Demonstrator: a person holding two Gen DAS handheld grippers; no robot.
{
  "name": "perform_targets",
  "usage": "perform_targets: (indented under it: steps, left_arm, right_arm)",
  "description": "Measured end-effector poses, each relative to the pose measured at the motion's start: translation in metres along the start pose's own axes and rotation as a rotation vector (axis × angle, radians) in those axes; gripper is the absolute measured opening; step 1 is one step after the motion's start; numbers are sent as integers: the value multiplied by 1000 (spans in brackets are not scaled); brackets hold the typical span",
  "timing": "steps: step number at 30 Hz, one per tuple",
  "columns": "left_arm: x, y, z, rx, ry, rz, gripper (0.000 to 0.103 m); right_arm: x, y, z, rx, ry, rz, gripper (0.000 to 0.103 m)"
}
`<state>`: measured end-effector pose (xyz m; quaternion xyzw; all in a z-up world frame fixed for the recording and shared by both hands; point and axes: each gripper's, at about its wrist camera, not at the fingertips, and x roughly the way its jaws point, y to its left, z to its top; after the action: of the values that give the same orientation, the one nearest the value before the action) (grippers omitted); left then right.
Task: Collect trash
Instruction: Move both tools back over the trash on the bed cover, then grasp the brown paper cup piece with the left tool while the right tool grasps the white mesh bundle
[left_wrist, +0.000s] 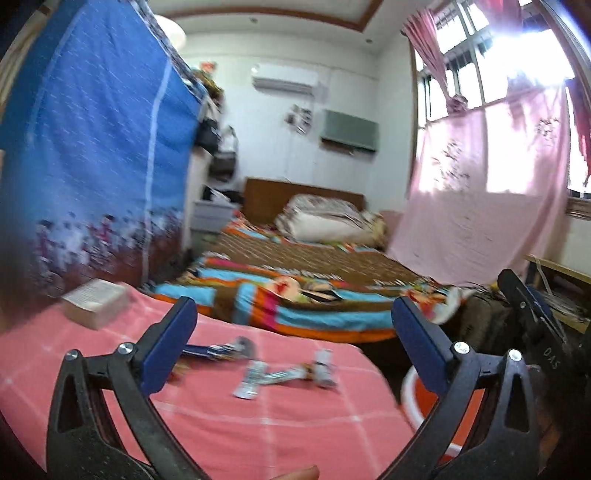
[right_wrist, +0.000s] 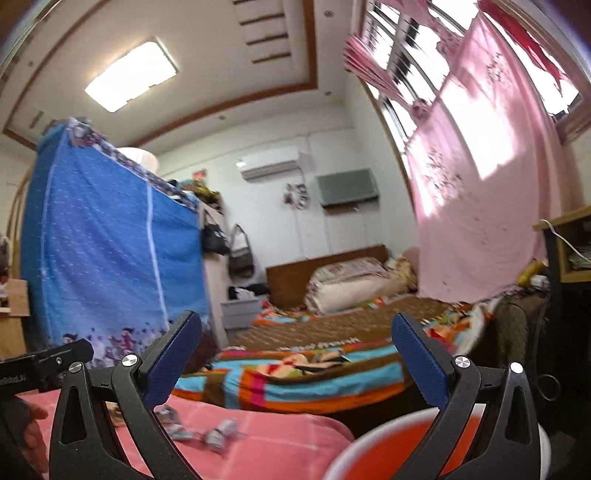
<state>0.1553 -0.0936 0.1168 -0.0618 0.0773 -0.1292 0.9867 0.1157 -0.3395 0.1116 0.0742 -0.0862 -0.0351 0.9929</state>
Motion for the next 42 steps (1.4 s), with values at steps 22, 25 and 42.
perform_targets:
  steps: [22,25,42]
  left_arm:
    - [32,95,-23,10,61,207,103]
    - [51,100,-27,-9,141,219,103]
    - [123,122,-58,-155,548,180,73]
  right_arm:
    - [66,106,-59,-187,132,101,103]
    - [81,107,-69,-209,215,50,103]
    - [157,72,-125,-24,795,97,80]
